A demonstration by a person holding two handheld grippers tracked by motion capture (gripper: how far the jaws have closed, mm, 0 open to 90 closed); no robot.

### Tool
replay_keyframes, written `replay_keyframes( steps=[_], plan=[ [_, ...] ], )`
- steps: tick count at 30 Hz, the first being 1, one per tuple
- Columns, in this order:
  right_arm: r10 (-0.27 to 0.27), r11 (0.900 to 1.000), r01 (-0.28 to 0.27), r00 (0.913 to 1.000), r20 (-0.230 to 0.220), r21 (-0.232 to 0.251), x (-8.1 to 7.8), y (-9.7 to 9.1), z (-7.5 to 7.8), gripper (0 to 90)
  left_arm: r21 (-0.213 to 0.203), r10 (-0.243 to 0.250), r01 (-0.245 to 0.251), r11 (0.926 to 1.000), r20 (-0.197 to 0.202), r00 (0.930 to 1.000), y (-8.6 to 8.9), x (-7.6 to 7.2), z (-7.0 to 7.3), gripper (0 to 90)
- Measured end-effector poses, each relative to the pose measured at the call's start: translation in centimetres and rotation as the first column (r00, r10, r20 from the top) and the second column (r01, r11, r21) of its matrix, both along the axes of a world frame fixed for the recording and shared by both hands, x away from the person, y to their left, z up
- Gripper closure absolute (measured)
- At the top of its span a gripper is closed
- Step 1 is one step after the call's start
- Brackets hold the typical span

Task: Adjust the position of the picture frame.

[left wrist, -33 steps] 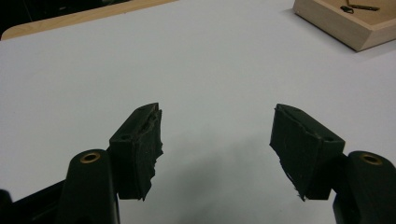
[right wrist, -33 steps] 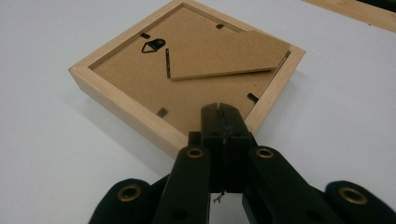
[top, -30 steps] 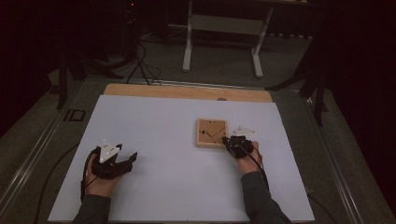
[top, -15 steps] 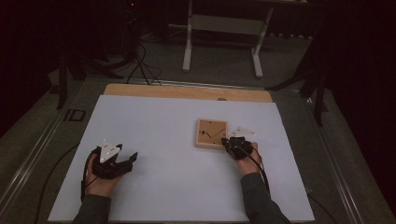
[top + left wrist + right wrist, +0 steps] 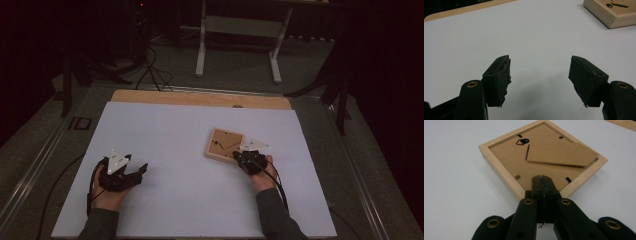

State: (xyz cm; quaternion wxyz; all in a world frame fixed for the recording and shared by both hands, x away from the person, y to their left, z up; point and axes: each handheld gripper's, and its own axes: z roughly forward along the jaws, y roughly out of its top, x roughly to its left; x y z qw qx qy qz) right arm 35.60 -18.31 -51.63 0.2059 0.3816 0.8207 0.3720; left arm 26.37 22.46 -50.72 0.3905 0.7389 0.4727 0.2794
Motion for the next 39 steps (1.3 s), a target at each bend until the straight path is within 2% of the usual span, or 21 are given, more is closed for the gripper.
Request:
replay_keyframes(
  steps=[17,30,39],
  plan=[
    [0.066,0.9975,-0.066,0.9977,-0.014,0.026,-1.5,1.7,-0.1,89.9,0.003,0.001,-0.001,1.0000,0.008,1.0000,0.0,-0.1,0.1,33.6],
    [0.141,0.9900,-0.141,0.9900,-0.002,0.006,-2.8,4.1,-0.2,89.9,0.000,-0.004,0.004,1.0000,0.015,0.9999,0.0,-0.1,0.1,33.6],
    [0.165,0.9863,-0.165,0.9863,-0.002,0.005,-3.2,4.9,-0.2,89.9,-0.002,-0.006,0.006,1.0000,0.018,0.9998,-0.1,-0.1,0.2,33.6]
  ],
)
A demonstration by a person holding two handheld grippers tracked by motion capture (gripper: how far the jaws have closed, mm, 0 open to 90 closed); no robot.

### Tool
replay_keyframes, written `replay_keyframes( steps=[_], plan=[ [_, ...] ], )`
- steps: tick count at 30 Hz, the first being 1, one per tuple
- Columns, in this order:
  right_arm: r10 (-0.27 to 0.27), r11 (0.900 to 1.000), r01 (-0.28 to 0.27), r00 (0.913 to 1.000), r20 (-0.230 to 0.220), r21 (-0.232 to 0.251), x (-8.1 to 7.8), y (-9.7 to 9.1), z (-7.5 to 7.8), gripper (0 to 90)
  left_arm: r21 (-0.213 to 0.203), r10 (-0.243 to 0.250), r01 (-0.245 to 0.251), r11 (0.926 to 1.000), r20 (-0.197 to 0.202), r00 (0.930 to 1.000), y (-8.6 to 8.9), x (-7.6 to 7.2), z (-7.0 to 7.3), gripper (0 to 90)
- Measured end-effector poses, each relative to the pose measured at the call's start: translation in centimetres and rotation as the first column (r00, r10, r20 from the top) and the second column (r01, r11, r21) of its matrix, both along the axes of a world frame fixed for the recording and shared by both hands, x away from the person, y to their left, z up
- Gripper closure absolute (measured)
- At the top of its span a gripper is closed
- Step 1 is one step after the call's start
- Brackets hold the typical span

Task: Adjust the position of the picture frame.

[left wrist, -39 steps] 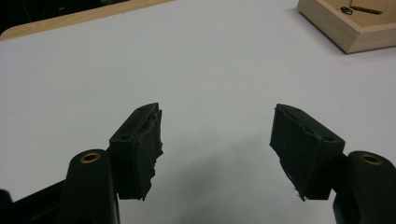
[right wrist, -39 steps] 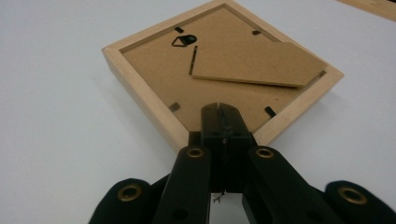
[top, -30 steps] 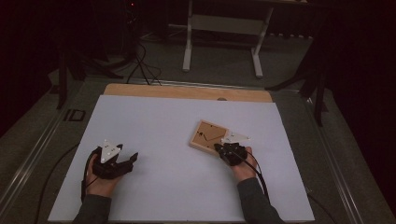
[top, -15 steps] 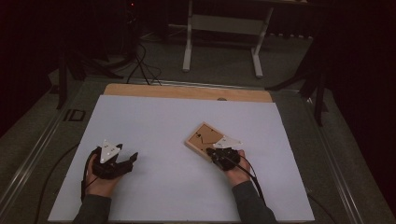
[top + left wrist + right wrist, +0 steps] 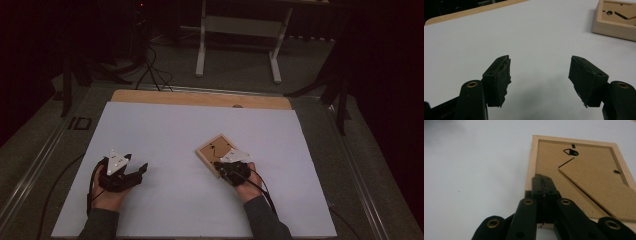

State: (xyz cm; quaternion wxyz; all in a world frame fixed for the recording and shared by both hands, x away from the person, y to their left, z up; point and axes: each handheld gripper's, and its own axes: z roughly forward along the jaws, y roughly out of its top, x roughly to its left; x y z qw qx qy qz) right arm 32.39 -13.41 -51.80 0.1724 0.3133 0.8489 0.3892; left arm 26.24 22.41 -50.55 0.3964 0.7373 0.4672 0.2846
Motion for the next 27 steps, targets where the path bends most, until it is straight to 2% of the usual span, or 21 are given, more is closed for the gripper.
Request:
replay_keyframes(
  steps=[18,27],
  plan=[
    [0.063,0.9980,-0.063,0.9980,0.005,-0.005,-0.9,2.6,0.0,89.9,0.003,-0.005,0.005,1.0000,0.000,1.0000,-0.1,0.0,0.0,33.6],
    [0.058,0.9983,-0.058,0.9981,0.020,-0.006,-0.8,2.8,0.1,89.8,0.000,-0.004,0.004,1.0000,0.004,1.0000,0.0,0.0,0.0,33.6]
  ],
)
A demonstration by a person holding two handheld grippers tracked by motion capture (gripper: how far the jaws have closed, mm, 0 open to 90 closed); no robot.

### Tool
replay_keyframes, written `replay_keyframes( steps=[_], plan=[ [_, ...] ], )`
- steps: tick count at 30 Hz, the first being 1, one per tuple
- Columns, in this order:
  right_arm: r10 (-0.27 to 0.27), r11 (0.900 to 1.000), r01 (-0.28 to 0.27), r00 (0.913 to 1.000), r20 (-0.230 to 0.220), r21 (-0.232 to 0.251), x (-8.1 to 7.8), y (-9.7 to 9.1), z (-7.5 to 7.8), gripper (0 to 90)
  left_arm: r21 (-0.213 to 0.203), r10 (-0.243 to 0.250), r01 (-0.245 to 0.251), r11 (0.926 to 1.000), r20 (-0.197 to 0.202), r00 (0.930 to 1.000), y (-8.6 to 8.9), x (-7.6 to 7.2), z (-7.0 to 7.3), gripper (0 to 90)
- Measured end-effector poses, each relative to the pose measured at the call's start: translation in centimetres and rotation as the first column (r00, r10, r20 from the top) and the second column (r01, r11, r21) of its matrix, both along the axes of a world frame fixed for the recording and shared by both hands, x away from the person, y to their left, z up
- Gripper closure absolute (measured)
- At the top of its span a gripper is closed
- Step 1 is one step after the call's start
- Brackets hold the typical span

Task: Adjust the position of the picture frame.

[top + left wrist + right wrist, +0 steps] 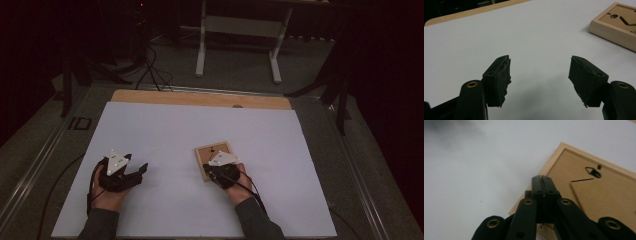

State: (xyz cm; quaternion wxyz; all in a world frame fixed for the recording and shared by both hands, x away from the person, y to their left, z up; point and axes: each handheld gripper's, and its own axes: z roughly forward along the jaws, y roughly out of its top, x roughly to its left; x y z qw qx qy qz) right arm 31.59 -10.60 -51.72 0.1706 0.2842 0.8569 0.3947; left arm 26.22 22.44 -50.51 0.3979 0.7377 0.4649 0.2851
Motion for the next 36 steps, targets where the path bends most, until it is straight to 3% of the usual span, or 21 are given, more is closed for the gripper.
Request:
replay_keyframes(
  steps=[9,17,21,29,36],
  plan=[
    [-0.128,0.9904,0.126,0.9912,0.032,0.057,1.2,-3.5,1.6,89.7,0.002,-0.002,0.002,1.0000,0.001,1.0000,-0.1,0.0,0.0,33.6],
    [-0.227,0.9717,0.227,0.9739,-0.002,0.066,2.1,-6.3,1.2,89.8,0.000,-0.002,0.002,1.0000,0.001,1.0000,-0.1,0.0,0.0,33.6],
    [-0.248,0.9677,0.249,0.9686,-0.010,0.041,2.1,-6.7,0.7,89.8,-0.003,-0.001,0.002,1.0000,0.003,1.0000,0.0,-0.1,0.1,33.6],
    [-0.279,0.9591,0.280,0.9601,-0.017,0.043,2.0,-7.7,0.6,89.8,-0.006,-0.001,0.001,1.0000,0.007,1.0000,0.1,-0.1,0.1,33.6],
    [-0.300,0.9530,0.302,0.9517,-0.063,0.022,2.0,-8.5,0.0,89.7,-0.006,-0.001,0.001,1.0000,0.007,1.0000,0.1,-0.1,0.1,33.6]
  ],
)
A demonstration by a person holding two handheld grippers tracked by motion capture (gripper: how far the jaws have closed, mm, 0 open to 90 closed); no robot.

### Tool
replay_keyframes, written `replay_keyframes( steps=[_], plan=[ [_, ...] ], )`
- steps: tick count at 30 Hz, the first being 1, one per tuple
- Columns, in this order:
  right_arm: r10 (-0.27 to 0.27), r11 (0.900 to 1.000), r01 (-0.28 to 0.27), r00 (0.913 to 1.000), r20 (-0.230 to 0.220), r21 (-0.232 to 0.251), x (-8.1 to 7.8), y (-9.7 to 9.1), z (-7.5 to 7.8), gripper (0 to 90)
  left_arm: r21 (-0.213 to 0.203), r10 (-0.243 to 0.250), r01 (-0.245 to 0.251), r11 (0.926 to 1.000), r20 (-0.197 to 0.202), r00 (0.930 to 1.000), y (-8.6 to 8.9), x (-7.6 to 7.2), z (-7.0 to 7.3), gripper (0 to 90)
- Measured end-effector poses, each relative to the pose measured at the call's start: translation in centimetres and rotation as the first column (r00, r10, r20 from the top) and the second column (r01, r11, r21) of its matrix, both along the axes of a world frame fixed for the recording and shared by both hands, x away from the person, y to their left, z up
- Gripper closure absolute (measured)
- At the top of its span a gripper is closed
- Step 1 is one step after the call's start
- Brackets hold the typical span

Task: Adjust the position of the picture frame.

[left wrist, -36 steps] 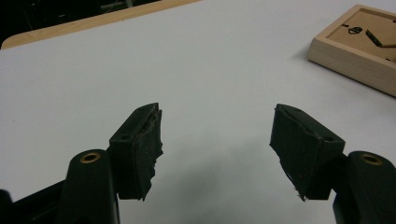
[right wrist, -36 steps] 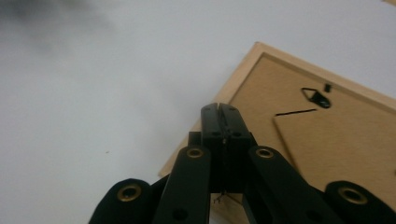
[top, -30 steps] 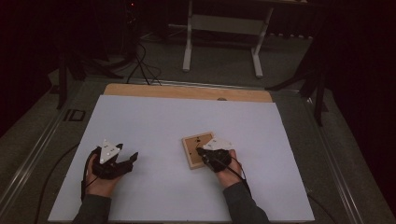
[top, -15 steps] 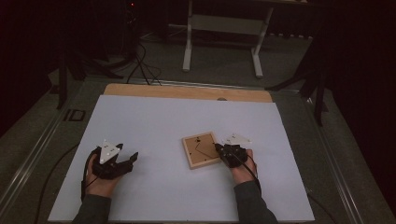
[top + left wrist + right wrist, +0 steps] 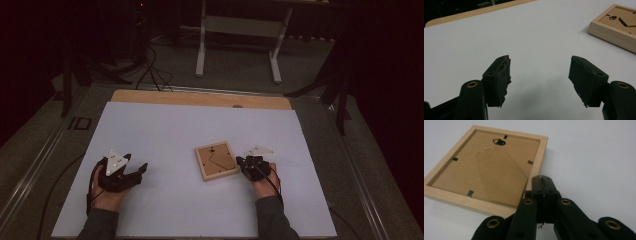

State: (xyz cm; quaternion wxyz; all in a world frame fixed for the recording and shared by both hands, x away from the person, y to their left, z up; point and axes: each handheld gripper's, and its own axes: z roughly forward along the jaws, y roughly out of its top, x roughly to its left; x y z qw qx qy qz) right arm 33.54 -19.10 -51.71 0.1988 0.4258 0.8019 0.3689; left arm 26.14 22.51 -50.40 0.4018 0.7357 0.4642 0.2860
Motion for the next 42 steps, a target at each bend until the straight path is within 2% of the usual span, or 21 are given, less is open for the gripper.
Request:
replay_keyframes(
  steps=[7,23,42],
  plan=[
    [-0.002,1.0000,0.001,0.9996,-0.027,-0.008,-0.2,0.0,-0.3,89.7,0.001,-0.001,0.001,1.0000,0.001,1.0000,0.0,0.0,0.0,33.6],
    [0.005,1.0000,-0.006,0.9992,-0.040,-0.008,-0.4,-0.2,-0.4,89.7,0.001,-0.002,0.002,1.0000,0.002,1.0000,-0.1,0.0,0.0,33.6],
    [0.081,0.9966,-0.081,0.9955,-0.051,-0.013,-2.2,1.2,-0.3,89.8,0.002,-0.004,0.004,1.0000,0.002,1.0000,-0.1,0.0,0.0,33.6]
  ],
)
